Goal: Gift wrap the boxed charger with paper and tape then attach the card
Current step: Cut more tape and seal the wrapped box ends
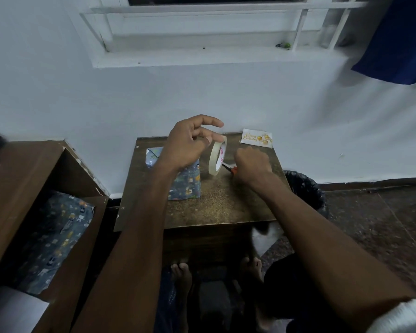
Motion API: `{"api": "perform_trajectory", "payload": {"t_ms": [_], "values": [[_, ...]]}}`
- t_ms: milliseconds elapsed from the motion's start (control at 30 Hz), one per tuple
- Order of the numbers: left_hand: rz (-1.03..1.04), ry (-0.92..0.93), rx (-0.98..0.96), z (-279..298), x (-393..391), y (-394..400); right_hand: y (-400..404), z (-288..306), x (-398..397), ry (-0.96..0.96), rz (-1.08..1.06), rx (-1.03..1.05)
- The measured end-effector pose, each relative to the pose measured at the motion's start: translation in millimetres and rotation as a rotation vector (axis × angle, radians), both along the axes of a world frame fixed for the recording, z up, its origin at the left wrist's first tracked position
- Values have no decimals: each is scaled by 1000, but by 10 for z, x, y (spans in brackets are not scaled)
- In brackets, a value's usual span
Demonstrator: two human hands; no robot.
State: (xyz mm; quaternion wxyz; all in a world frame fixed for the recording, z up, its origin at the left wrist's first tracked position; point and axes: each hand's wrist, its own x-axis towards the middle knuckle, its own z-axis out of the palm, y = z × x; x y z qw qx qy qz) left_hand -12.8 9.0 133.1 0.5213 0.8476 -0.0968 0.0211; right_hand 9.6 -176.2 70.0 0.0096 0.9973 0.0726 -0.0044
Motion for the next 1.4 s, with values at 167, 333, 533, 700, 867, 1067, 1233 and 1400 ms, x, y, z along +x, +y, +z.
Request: {"api": "perform_trajectory", "payload": {"t_ms": [167,333,533,700,867,1067,1233,1400], "values": [[-10,-10,-2,-12,12,-9,-174,70,53,40,-168,299],[-23,-22,9,-32,22,1,-372,265,32,58,-201,793],[-11,-28,26,-16,18,-9,-409,368,-60,16,-108,936],[-19,-38,16,-42,37,-7,-472,414,-10,39,-56,1191],[-7,-48,29,-49,43,-3,-617,493,-34,154,54,1199],[-15,-26,9,-52,52,-3,-668,515,-81,249,193,1052],[-31,-22,30,-65,62,16,-567,536,-92,156,217,987],[-24,9,49,-66,52,10,-540,553,-92,106,236,971]]}}
